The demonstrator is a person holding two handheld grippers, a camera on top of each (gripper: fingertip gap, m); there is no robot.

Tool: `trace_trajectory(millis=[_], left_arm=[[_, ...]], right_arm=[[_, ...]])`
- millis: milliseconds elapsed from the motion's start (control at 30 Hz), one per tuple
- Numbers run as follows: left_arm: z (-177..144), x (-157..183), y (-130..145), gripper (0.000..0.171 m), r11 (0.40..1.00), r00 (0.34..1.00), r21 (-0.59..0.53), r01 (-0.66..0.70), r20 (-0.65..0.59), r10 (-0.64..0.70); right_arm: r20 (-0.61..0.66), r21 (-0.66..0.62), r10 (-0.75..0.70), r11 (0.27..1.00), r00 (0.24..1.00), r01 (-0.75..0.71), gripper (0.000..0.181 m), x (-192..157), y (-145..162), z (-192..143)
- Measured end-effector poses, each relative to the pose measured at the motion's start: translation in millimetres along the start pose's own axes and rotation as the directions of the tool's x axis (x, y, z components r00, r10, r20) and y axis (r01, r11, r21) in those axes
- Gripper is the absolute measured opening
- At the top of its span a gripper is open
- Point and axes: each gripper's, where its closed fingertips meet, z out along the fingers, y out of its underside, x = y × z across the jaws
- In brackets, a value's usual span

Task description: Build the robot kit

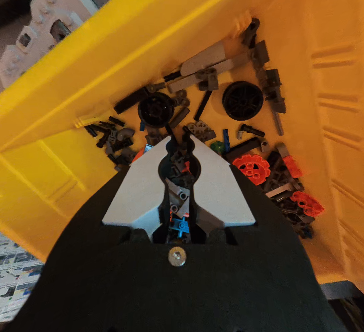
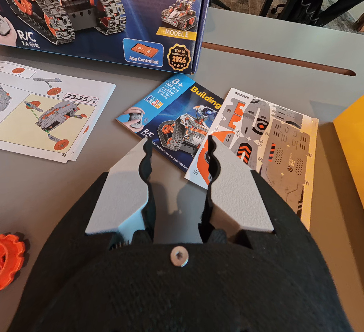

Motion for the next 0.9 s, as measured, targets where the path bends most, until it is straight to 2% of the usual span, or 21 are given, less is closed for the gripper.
trace_trajectory(millis=[100, 500, 800, 900], left_arm=[[3.0, -5.3, 2.8, 0.011, 1.000, 1.000, -0.017, 0.001, 0.022, 0.000], [7.8, 7.4, 5.6, 0.017, 0.999, 0.998, -0.036, 0.001, -0.064, -0.003], [6.4, 10.3, 12.7, 0.016, 0.997, 0.996, -0.072, 0.027, -0.079, -0.032], [6.8, 8.5, 13.5, 0.010, 0.996, 0.997, -0.077, 0.039, -0.068, -0.044]], right_arm=[[0.007, -0.005, -0.005, 1.000, 1.000, 0.005, 0.056, -2.2, 0.5, 0.3], [0.016, -0.015, -0.015, 1.000, 1.000, 0.016, 0.056, -5.8, 1.7, 0.9], [0.019, -0.020, -0.020, 1.000, 1.000, 0.021, 0.056, -6.8, 2.4, 1.3], [0.020, -0.022, -0.023, 0.999, 1.000, 0.024, 0.056, -7.4, 2.5, 1.4]])
